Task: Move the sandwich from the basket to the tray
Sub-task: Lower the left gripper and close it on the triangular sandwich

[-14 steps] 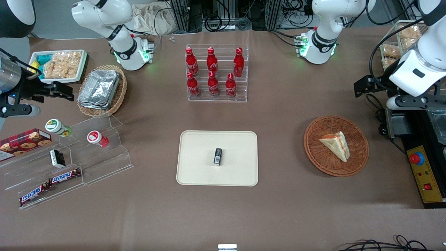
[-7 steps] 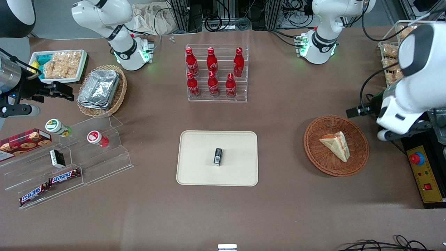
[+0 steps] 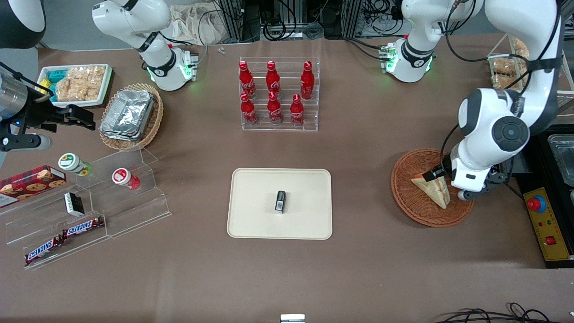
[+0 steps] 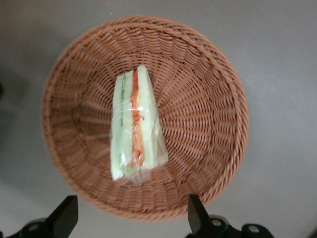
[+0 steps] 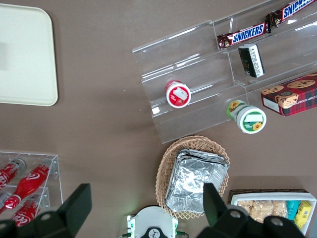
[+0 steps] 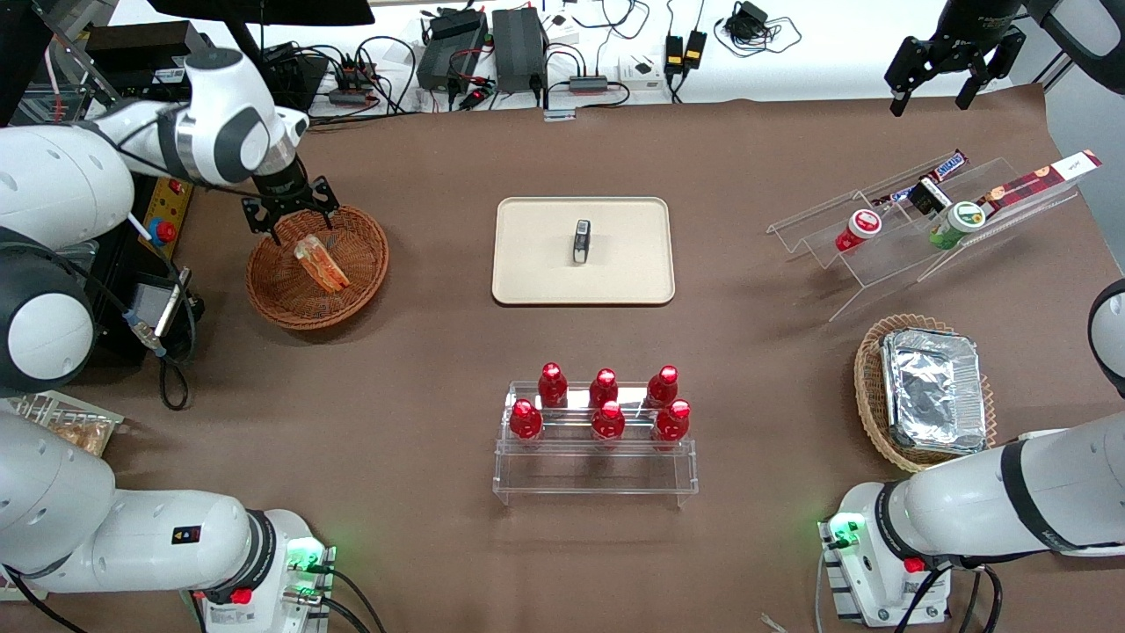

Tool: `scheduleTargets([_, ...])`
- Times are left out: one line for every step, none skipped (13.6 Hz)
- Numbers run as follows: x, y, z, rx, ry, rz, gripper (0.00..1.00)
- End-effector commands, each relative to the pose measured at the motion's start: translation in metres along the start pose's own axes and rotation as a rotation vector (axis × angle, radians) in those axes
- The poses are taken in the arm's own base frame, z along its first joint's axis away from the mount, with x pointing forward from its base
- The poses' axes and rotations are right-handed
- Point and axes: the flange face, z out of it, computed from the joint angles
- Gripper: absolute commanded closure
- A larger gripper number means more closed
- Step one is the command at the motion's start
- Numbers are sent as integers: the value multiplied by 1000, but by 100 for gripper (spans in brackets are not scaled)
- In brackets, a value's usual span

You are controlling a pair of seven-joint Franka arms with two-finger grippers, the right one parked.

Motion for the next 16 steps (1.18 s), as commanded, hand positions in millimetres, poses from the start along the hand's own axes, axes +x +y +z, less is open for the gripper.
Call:
scheduleTargets([-4,-4,37,-29,37,-82,0])
scheduleTargets([-1,-4,49,-34,37,-105,0])
scheduleTargets([2,-4,58,-42,41,-112,0])
scheduleTargets([4,-5,66,-49,43,-117,0])
scheduleTargets([7,-8,76,-49,37,-127,0])
scheduleTargets([8,-8,81,-56,41,-131,0])
scheduleTargets([12,-13,88,-54,41,-144,2])
scheduleTargets([20,-25,94,-45,44,-178,9])
scheduleTargets([22,-29,94,-45,47,-206,29])
scheduleTargets([23,-29,94,-45,47,-216,52])
scheduleTargets([23,-29,94,-44,48,-217,72])
scheduleTargets([23,-29,94,-43,49,-216,89])
scheduleTargets([22,-30,90,-43,51,-218,100])
scheduleTargets([23,-31,82,-42,53,-222,100])
scheduleTargets([22,-32,71,-31,45,-222,100])
scheduleTargets([23,-34,48,-19,40,-218,100])
